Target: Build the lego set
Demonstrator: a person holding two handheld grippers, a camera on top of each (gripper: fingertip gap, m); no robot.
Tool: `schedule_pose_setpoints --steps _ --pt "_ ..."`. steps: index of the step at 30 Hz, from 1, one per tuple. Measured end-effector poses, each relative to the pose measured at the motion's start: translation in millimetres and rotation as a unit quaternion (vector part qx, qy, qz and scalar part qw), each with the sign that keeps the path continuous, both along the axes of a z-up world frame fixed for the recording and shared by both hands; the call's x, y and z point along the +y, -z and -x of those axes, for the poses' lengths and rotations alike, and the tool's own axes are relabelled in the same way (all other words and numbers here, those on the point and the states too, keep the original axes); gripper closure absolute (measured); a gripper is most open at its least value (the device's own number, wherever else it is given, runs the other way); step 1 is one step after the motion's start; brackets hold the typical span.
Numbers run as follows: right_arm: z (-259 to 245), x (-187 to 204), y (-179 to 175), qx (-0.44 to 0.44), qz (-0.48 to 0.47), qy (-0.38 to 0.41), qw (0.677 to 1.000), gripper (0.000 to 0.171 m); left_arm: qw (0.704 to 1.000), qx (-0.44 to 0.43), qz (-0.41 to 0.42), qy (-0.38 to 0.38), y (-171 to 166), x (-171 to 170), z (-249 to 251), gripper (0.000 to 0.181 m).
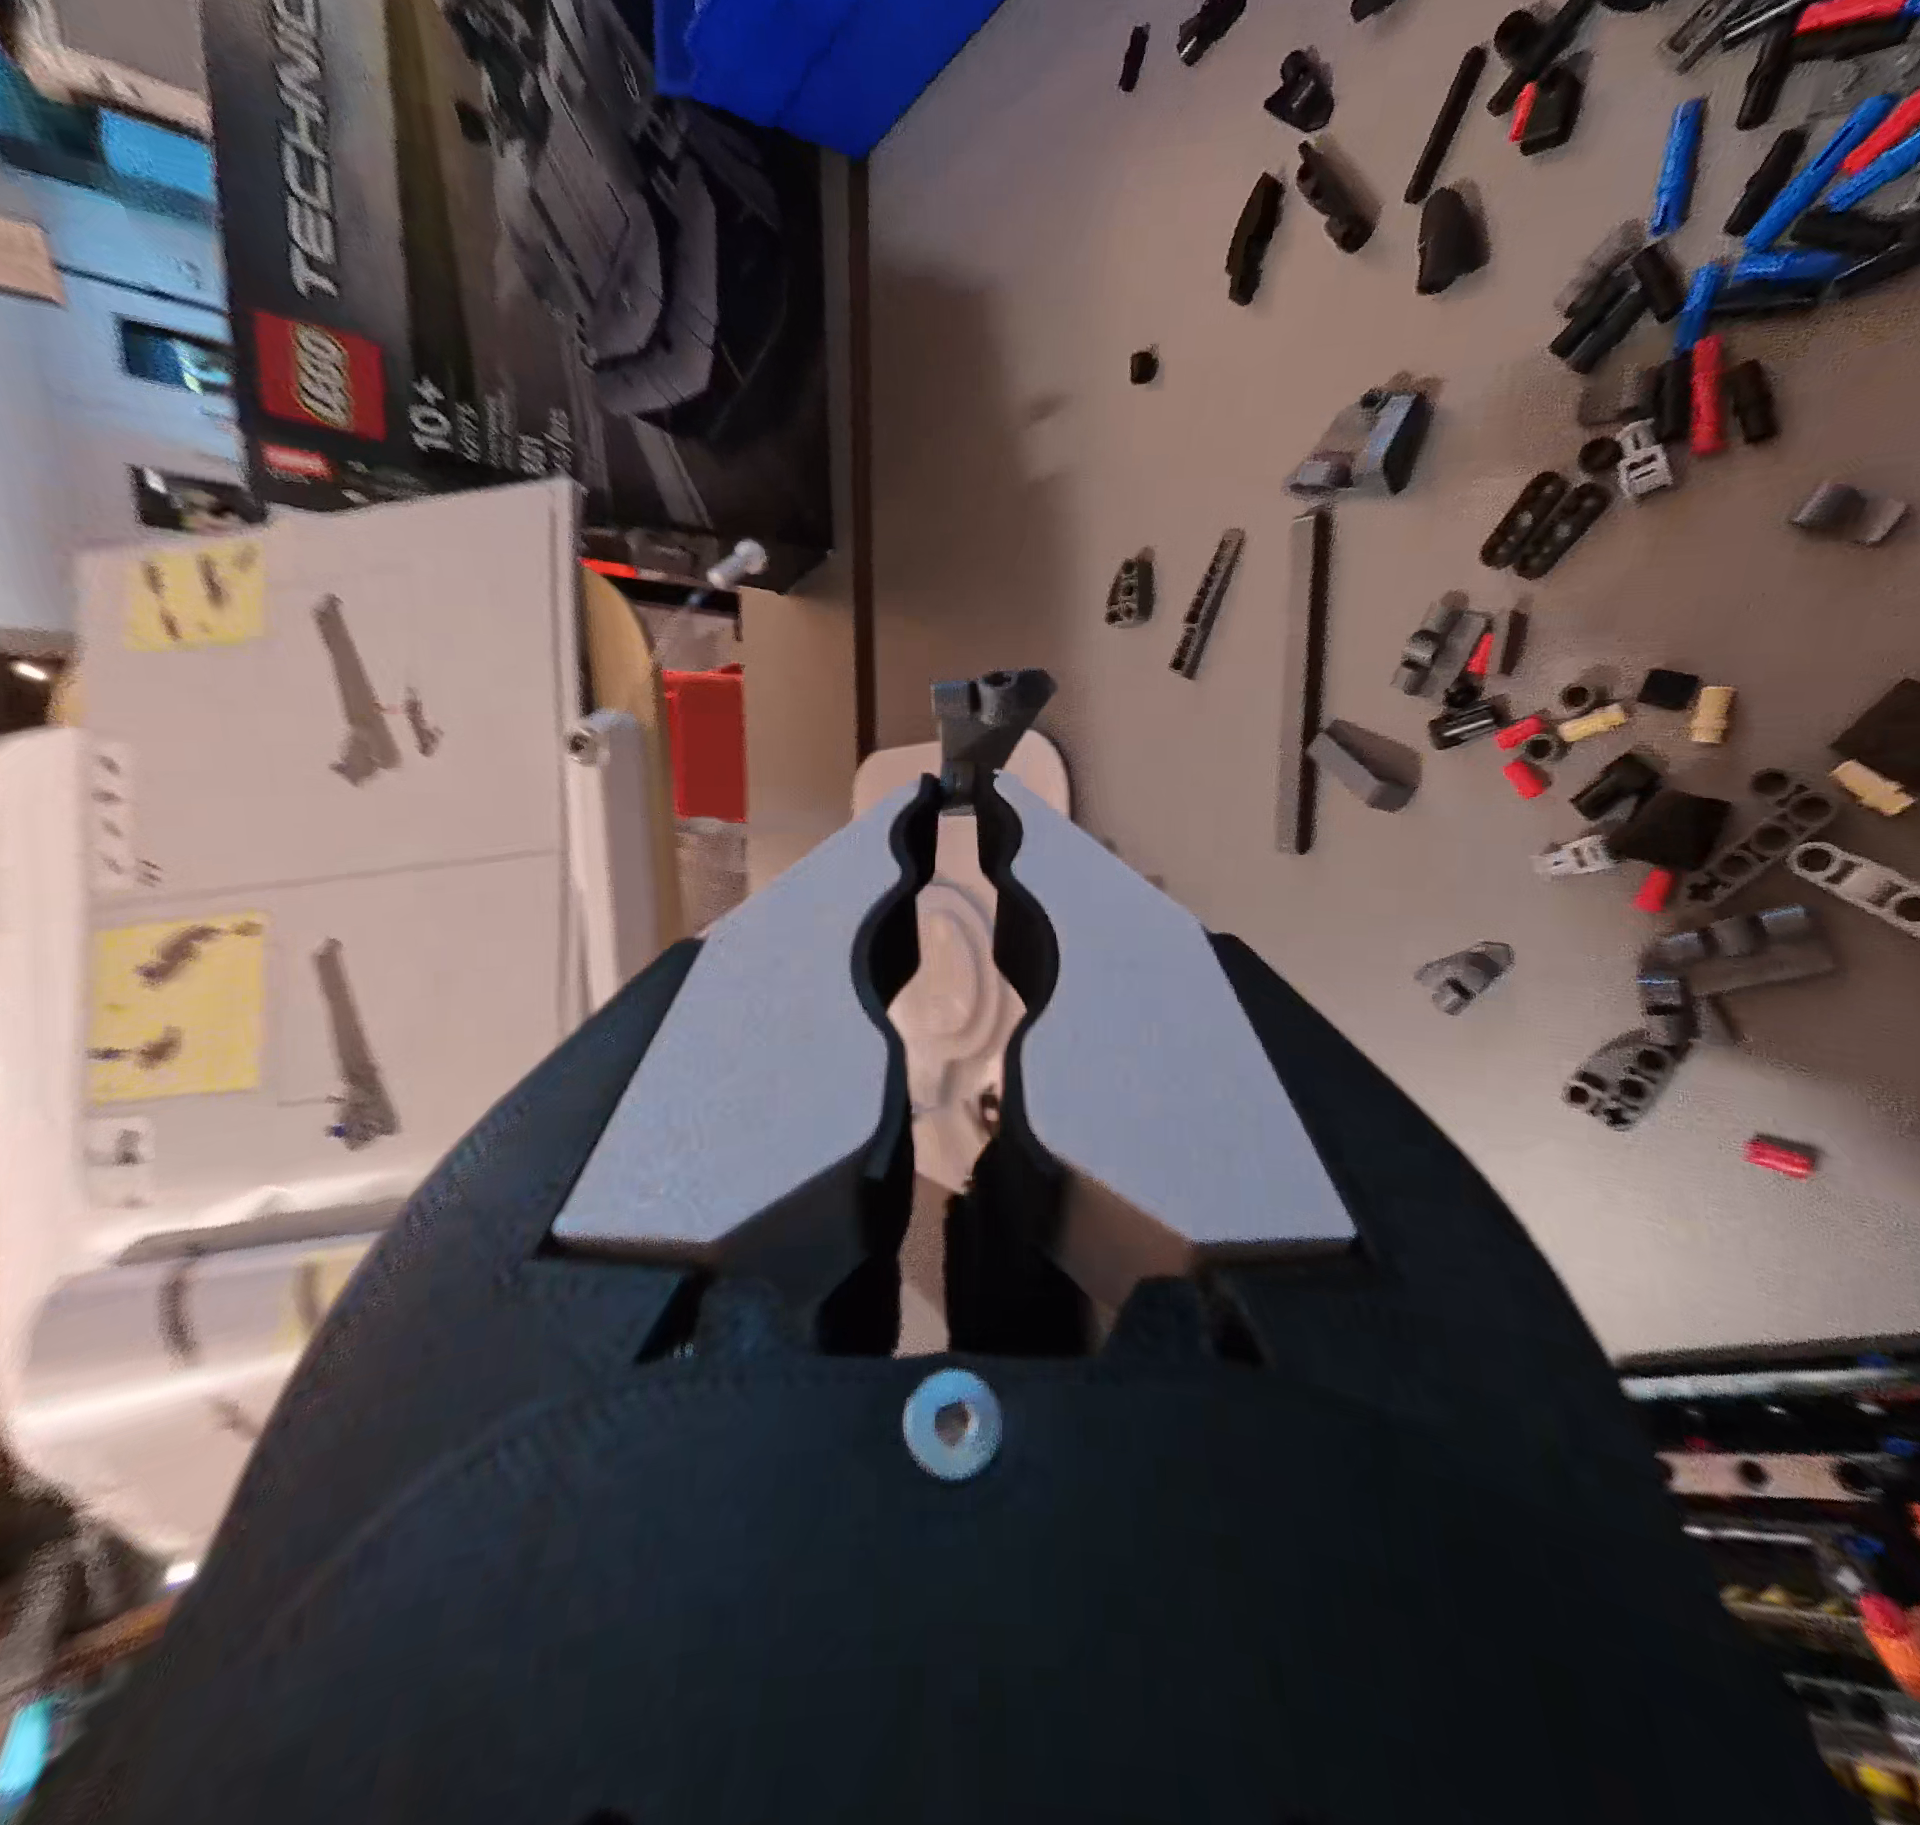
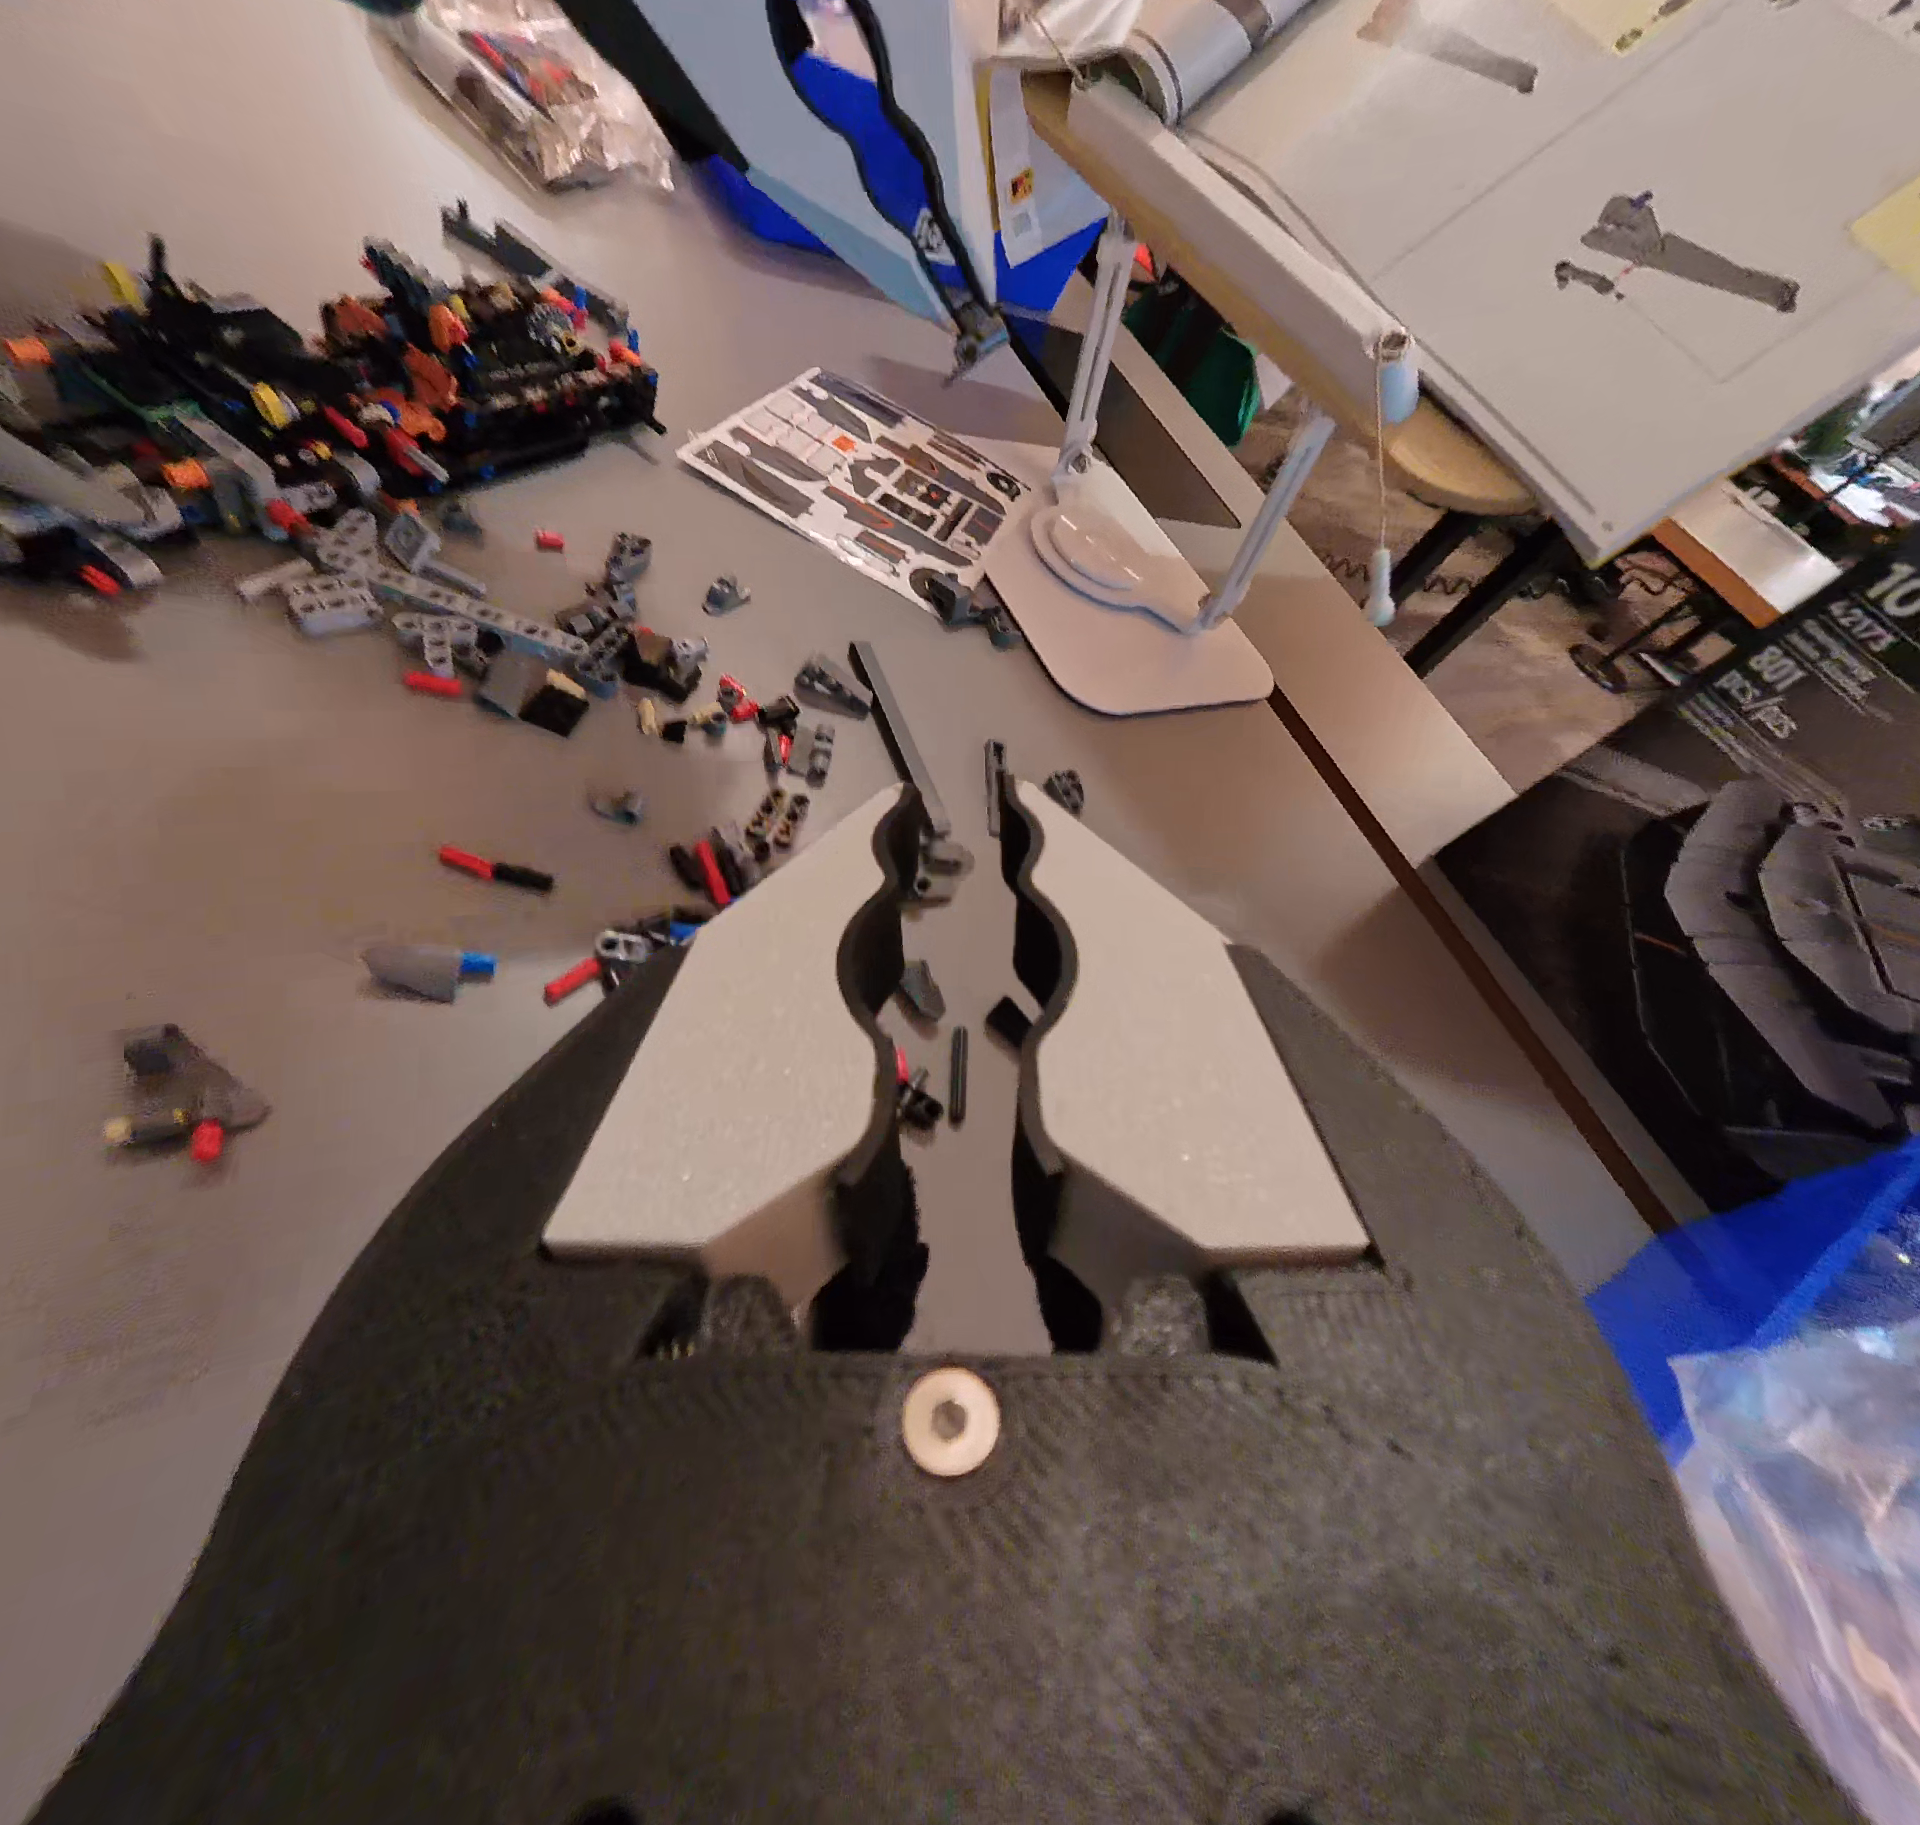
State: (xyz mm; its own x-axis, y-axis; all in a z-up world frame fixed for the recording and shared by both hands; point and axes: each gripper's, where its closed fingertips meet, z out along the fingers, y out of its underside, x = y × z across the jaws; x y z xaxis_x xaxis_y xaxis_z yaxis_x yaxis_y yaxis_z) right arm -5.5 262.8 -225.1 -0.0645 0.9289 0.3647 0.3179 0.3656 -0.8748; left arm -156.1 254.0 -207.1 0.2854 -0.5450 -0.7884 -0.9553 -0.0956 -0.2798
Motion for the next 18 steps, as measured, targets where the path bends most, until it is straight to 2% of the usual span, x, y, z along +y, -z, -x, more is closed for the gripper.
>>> schedule_pose_setpoints --steps 5,11,18 --pt "16.4 -8.8 -26.1 0.030 0.058 -0.028 0.997 0.155 0.996 0.072 -0.036 0.042 -19.6 0.1 -25.5 0.177" --pt "34.1 -11.8 -46.4 0.055 0.173 -0.064 0.981 0.154 0.981 0.161 -0.053 0.097 -26.8 -2.0 -55.5 0.177" --pt "42.0 -14.0 -41.9 0.037 0.267 -0.088 0.959 0.148 0.966 0.204 -0.055 0.146 -23.2 -3.1 -86.3 0.177"
